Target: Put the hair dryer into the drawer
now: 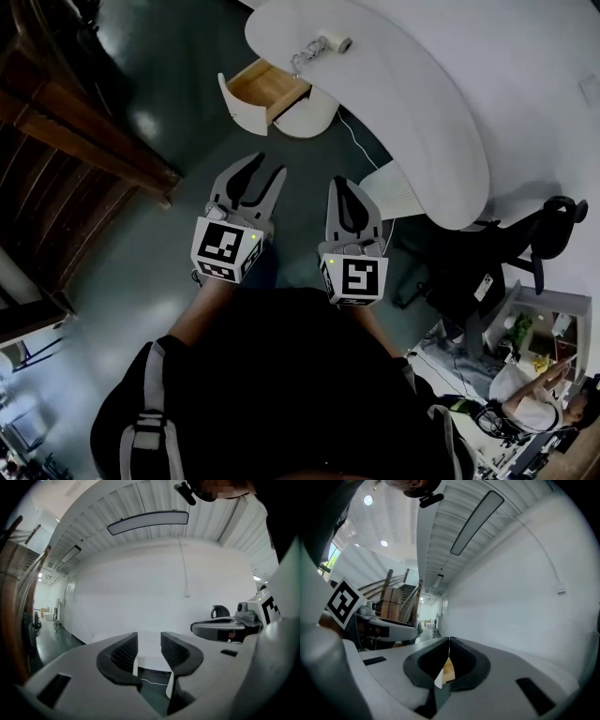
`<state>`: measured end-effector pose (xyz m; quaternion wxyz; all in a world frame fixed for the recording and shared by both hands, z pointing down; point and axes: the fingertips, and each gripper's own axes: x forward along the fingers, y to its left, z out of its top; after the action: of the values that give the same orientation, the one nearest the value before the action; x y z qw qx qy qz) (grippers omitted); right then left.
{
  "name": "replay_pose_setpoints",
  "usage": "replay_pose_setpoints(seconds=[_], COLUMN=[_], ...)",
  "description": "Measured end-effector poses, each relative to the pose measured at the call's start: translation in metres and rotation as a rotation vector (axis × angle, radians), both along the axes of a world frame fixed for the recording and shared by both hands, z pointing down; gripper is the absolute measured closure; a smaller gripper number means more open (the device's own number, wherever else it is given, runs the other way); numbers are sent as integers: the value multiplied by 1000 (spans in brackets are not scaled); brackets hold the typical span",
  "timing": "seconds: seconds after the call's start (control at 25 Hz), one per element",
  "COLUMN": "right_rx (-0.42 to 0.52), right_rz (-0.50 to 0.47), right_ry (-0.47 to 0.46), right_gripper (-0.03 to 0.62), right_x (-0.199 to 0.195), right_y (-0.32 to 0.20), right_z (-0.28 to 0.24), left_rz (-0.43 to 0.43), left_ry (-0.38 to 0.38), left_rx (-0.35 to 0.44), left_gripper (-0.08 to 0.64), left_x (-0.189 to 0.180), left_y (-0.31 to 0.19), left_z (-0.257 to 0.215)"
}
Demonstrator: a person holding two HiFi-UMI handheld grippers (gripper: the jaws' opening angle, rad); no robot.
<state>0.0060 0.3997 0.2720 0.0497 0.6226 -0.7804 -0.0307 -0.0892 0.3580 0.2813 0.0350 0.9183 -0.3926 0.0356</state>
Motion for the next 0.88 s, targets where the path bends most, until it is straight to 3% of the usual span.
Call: replay_pose_setpoints(seconds=[0.56,0.88], right_rx=[-39,-68], right_rz=[94,148], right_ry=[4,-12], right_gripper=[568,568], right_x=[10,17], right_y=[-124,-158], right_z=[3,11], left_rz=[110,151], left_ry=[-25,-37], left_rx=[-60,-77], left_gripper=[374,373], left_x=[15,23], left_y=[-134,-173], left_z=[13,23])
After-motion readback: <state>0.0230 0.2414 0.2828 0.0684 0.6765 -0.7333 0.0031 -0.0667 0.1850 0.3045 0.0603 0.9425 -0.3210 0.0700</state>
